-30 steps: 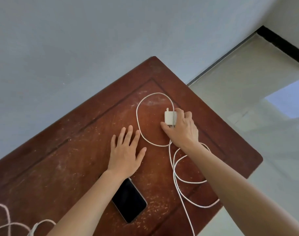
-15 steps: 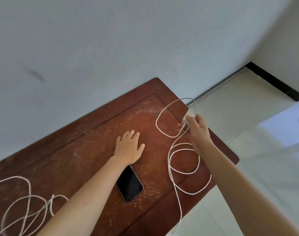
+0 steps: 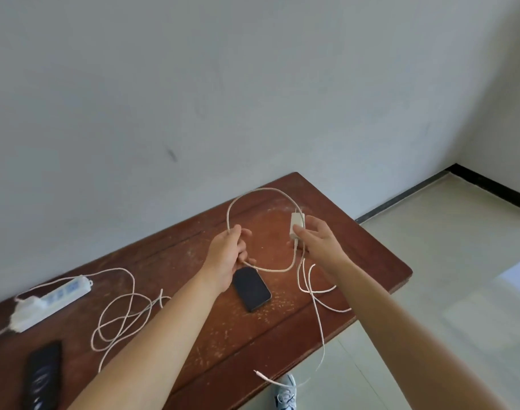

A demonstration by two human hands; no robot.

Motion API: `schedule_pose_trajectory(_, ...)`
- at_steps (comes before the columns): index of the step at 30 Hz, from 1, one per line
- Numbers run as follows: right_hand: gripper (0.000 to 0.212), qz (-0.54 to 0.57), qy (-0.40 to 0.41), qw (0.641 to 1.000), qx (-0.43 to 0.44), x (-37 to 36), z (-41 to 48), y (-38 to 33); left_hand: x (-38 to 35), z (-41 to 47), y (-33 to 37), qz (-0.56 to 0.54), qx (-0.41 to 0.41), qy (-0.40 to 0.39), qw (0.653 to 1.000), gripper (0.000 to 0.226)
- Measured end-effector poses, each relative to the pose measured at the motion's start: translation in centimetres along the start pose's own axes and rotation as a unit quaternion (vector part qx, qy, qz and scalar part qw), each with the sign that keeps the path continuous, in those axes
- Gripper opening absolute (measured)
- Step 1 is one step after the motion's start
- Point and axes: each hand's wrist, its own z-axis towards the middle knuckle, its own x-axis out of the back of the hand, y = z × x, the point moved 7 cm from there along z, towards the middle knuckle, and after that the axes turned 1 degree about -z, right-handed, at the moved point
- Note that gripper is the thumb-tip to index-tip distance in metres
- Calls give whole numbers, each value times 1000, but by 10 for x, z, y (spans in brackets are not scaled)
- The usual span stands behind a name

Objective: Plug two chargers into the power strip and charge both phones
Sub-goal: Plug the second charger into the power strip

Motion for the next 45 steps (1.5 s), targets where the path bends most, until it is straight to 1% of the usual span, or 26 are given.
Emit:
schedule_pose_trajectory(1,51,-2,-3,1000,-17,-6,-5,8,6,-11,6,-16,-13,19,1000,32)
schedule_pose_trajectory(3,49,11,-37,998,-58,-21,-16,26,13,-31,23,-80,-21,20,996,35)
schedule_pose_trajectory(5,59,42,-62,992,-101,-36,-30,44,17,-48,42,-134,-37,2,990,41)
schedule_pose_trajectory(6,66,35,-68,991,-111,-44,-37,51,19,-56,51,-146,-48,-5,988,43)
schedule_pose_trajectory(7,73,-9,-63,992,-108,-50,-43,56,20,-62,59,-149,-58,-5,987,45)
schedule_pose_trajectory(8,77,-87,-49,991,-91,-54,-47,59,23,-67,66,-147,-66,2,987,46)
schedule_pose_trajectory(10,83,-246,-35,968,-19,-67,-60,56,33,-75,75,-143,-74,25,987,46)
schedule_pose_trajectory(11,84,-290,-47,956,21,-78,-69,53,38,-79,77,-144,-75,37,986,45)
schedule_pose_trajectory(13,90,-315,-107,939,87,-107,-90,52,53,-86,79,-156,-75,57,983,44)
schedule_pose_trajectory(15,95,-315,-212,918,117,-143,-111,56,69,-92,78,-182,-70,69,978,44)
schedule_pose_trajectory(16,95,-311,-279,902,109,-162,-120,62,77,-94,79,-194,-68,72,976,44)
schedule_pose_trajectory(18,92,-282,-397,872,45,-193,-136,79,94,-98,79,-215,-64,79,971,43)
schedule_pose_trajectory(19,89,-276,-423,863,21,-205,-141,86,103,-99,79,-224,-62,83,969,44)
schedule_pose_trajectory(20,83,-289,-419,860,16,-214,-142,92,112,-99,78,-233,-59,87,967,44)
schedule_pose_trajectory(22,62,-348,-360,864,55,-227,-136,96,131,-97,80,-232,-58,91,967,43)
schedule_pose_trajectory(24,36,-361,-296,880,83,-235,-124,95,153,-91,86,-180,-76,94,976,40)
schedule_pose_trajectory(25,31,-340,-272,897,77,-238,-118,96,164,-89,90,-133,-88,91,983,38)
schedule_pose_trajectory(27,32,-235,-229,944,30,-245,-104,98,191,-83,94,-27,-93,79,992,38)
schedule_pose_trajectory(28,33,-171,-206,964,4,-249,-97,98,207,-79,92,28,-81,74,994,45)
schedule_pose_trajectory(30,35,-77,-154,984,-42,-263,-81,98,249,-74,86,141,-57,77,985,61)
schedule_pose_trajectory(33,35,-37,-83,991,-94,-290,-55,99,316,-74,74,303,-80,108,943,65)
schedule_pose_trajectory(35,30,-49,-49,992,-108,-312,-41,98,360,-72,60,412,-95,128,897,61)
schedule_pose_trajectory(38,25,-40,-24,992,-121,-346,-27,94,414,-65,27,554,-45,107,824,70)
schedule_pose_trajectory(40,19,-2,-26,990,-137,-371,-19,94,442,-62,8,610,-3,89,788,73)
schedule_pose_trajectory(42,14,25,-32,989,-140,-395,-10,93,462,-57,-4,651,16,77,755,74)
schedule_pose_trajectory(45,17,26,-49,992,-117,-426,5,94,480,-47,-17,677,22,62,733,74)
